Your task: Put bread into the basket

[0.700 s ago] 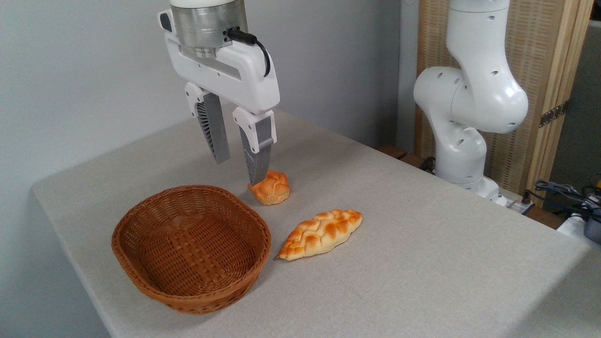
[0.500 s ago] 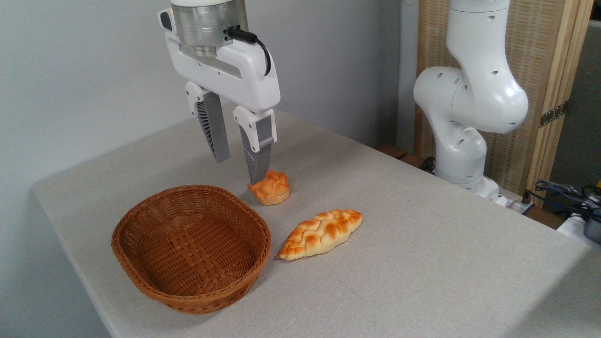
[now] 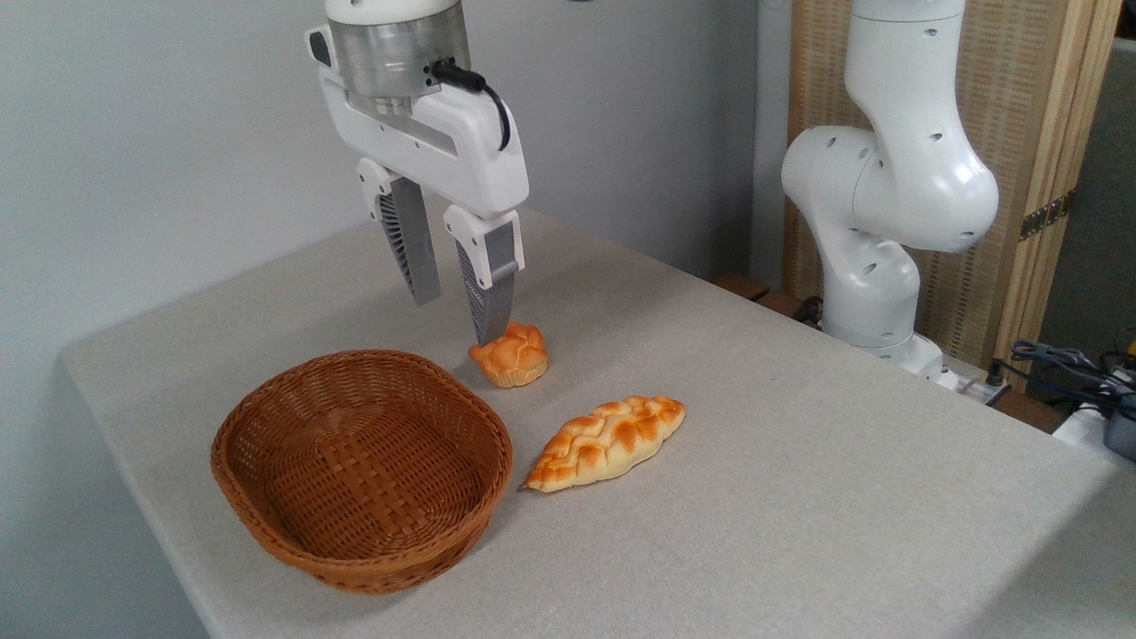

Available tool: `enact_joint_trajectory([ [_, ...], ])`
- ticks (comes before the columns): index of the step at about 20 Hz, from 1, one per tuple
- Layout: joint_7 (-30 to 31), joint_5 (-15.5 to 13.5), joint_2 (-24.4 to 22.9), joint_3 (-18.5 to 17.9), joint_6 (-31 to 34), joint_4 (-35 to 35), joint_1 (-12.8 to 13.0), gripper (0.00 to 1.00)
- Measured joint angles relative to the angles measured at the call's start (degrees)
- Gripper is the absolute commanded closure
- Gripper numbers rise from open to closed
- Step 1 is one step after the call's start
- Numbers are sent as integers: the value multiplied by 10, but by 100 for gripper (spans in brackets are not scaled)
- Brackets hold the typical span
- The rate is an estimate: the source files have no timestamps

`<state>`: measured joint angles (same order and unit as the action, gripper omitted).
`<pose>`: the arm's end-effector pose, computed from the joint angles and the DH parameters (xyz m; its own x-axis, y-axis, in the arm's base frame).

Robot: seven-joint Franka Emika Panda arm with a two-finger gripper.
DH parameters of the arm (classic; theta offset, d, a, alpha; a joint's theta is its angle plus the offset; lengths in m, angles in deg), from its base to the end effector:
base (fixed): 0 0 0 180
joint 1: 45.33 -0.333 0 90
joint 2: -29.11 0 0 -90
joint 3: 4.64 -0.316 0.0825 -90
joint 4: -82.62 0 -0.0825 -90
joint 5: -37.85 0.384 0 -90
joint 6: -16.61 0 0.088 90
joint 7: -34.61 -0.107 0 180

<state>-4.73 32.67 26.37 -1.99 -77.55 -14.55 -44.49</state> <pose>0.5425 -0.0427 0.5981 0.7383 -0.6725 0.0518 -0.6744 -0.7349 0.0711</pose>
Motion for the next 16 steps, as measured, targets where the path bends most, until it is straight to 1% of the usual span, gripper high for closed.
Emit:
enact_joint_trajectory([
  [3,0,-26,-24,22,-34,-55,1,0],
  [6,-1,-40,-44,52,-61,-115,4,0],
  [8,-1,-71,-52,74,-76,-157,14,0],
  [10,-1,-88,-54,101,-111,-201,20,0],
  [12,-1,-92,-54,124,-137,-236,23,0],
  [16,-12,-92,-54,146,-163,-283,24,0],
])
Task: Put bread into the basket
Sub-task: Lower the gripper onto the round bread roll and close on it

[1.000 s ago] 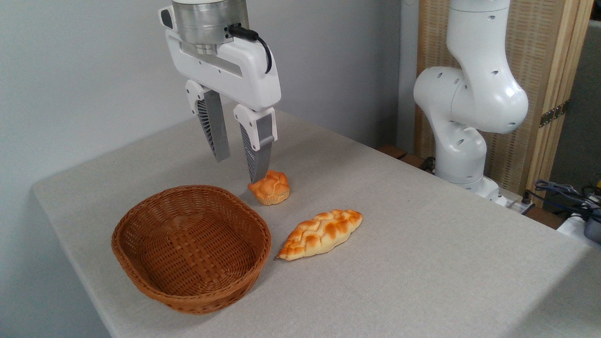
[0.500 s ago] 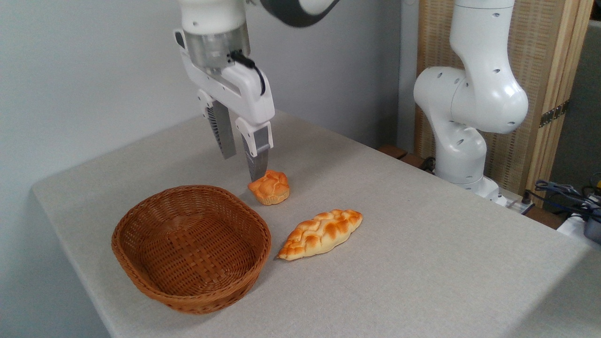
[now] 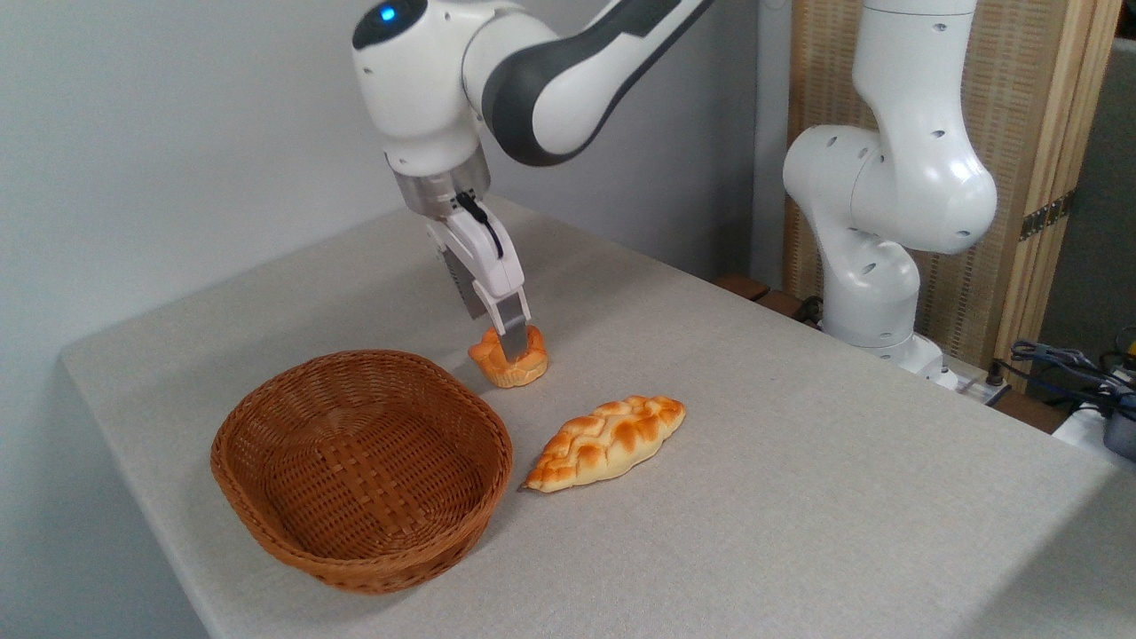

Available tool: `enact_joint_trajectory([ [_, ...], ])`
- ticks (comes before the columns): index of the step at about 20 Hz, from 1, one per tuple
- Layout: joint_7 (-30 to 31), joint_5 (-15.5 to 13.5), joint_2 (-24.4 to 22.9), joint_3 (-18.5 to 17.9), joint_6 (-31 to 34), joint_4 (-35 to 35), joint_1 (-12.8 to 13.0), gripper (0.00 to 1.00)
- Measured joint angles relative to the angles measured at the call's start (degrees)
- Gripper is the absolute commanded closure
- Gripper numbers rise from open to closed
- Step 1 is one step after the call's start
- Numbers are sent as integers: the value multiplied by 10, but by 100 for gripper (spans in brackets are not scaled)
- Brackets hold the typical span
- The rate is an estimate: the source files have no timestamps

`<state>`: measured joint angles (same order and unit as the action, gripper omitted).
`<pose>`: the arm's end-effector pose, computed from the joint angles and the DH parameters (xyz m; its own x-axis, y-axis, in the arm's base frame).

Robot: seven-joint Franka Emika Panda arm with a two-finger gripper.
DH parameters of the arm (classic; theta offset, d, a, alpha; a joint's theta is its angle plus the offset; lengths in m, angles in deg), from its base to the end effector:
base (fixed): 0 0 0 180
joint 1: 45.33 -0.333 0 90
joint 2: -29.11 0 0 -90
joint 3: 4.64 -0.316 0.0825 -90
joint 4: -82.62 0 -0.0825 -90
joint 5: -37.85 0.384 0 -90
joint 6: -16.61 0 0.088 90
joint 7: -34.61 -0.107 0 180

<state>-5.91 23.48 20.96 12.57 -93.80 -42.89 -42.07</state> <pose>0.4538 -0.1910 0.4355 0.5779 -0.8160 0.0150 -0.7975 -0.5607 0.2225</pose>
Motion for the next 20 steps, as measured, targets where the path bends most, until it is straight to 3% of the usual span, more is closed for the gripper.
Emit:
enact_joint_trajectory([
  [1,-6,0,0,4,-14,-11,0,2],
  [2,-14,0,0,6,-28,-21,0,20],
  [3,-20,0,0,6,-40,-29,1,55],
  [4,-24,1,0,6,-46,-35,1,80],
  [10,-62,3,-3,6,-50,-39,1,77],
  [20,-65,3,-3,6,-50,-41,1,79],
])
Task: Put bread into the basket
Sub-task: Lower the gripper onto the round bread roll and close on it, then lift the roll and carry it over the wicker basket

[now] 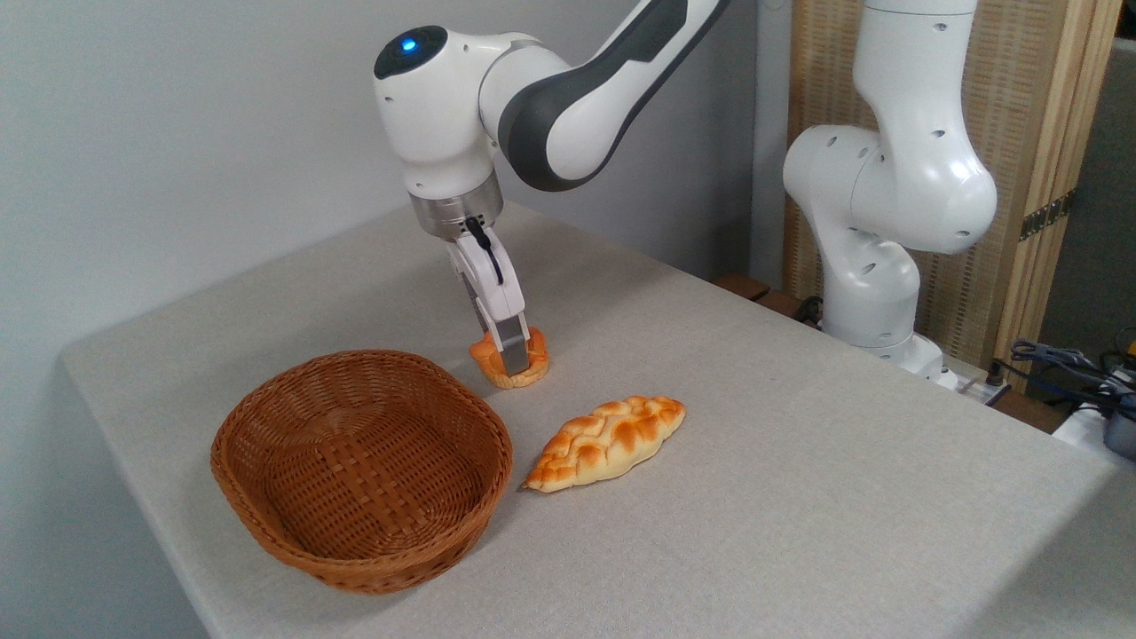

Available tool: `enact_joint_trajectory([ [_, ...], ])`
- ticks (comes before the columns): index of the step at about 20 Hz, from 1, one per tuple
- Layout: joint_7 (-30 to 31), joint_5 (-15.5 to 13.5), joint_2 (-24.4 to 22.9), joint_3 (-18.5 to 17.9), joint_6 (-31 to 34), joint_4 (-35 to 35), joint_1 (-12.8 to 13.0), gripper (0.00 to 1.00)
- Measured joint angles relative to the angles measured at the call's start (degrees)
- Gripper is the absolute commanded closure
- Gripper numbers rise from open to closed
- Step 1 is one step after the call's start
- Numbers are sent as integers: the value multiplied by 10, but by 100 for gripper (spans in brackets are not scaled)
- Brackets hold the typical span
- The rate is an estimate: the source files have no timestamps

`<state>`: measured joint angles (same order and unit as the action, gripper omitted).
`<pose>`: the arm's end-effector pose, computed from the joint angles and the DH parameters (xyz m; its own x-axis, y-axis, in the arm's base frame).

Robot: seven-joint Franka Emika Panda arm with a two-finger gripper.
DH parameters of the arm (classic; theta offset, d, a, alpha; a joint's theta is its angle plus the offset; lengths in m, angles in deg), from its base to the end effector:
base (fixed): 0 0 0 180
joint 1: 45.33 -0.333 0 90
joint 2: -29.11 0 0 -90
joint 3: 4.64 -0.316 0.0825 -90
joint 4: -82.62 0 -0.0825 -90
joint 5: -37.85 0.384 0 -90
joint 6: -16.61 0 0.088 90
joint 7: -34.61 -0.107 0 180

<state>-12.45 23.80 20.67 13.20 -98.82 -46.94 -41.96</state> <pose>0.4463 -0.1907 0.4120 0.4845 -0.8738 0.0430 -0.8621 -0.4685 0.1933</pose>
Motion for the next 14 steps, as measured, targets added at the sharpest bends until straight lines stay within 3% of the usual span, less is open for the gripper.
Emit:
enact_joint_trajectory([
  [6,-1,0,-2,0,6,1,0,79],
  [9,-1,0,-3,-1,46,25,0,77],
  [12,-1,30,-5,-13,108,74,0,71],
  [14,-1,41,-3,-33,134,121,0,73],
])
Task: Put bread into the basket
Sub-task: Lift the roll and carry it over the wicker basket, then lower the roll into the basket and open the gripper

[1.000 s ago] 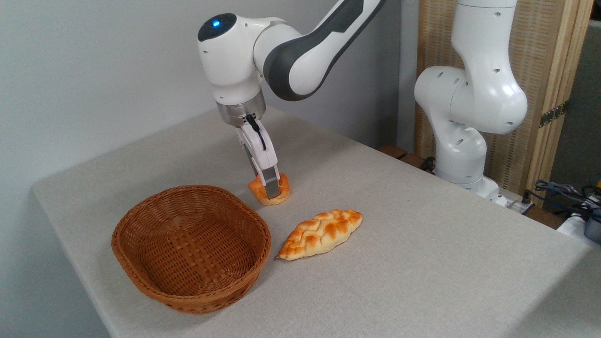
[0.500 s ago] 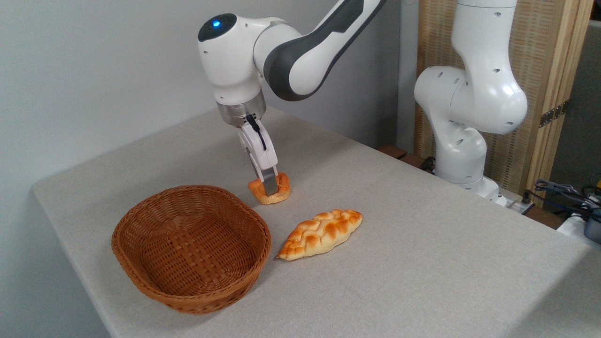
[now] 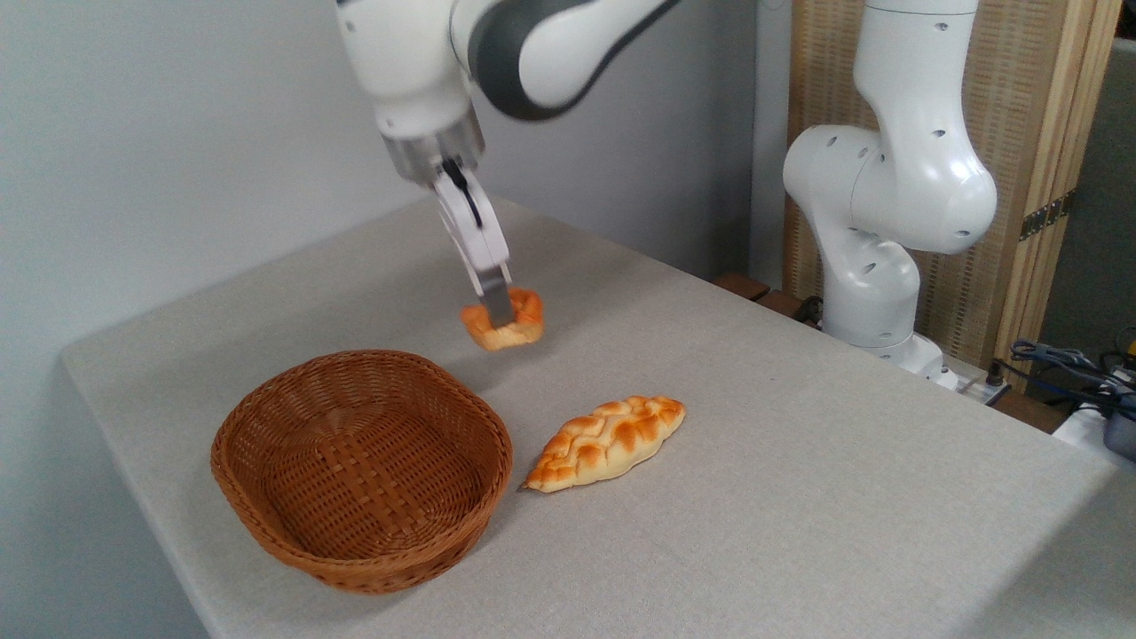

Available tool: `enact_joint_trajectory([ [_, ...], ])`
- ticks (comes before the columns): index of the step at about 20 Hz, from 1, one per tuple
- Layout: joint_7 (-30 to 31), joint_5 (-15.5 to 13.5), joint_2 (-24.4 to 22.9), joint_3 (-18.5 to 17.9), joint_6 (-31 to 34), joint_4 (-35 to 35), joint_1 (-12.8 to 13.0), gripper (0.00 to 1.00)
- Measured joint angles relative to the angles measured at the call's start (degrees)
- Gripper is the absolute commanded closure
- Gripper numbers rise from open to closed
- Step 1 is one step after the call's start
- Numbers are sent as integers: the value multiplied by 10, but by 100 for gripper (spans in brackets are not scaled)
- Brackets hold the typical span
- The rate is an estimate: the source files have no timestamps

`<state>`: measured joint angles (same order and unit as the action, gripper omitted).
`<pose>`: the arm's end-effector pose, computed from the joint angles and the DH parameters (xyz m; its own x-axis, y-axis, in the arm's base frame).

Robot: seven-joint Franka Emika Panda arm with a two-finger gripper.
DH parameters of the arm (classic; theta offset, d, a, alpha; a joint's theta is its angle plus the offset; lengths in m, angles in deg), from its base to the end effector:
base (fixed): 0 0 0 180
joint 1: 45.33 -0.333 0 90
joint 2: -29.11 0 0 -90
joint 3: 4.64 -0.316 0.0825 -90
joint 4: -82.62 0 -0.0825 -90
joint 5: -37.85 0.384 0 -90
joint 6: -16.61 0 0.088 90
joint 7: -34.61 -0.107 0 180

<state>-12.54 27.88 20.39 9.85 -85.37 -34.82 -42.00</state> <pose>0.4699 -0.1717 0.4943 0.4700 -0.8826 0.0085 -0.8695 -0.4613 0.1765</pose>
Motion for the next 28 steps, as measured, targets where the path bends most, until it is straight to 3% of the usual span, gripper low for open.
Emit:
enact_joint_trajectory([
  [5,0,13,87,-32,-9,150,-2,70],
  [7,0,26,126,-33,-60,173,-1,45],
  [8,0,28,143,-32,-87,176,0,39],
  [9,0,29,158,-30,-111,177,0,28],
  [10,0,34,172,-28,-132,177,1,8],
  [11,0,43,184,-27,-151,177,3,0],
  [15,0,62,210,-12,-173,178,5,0],
  [28,0,44,216,1,-173,183,5,0],
])
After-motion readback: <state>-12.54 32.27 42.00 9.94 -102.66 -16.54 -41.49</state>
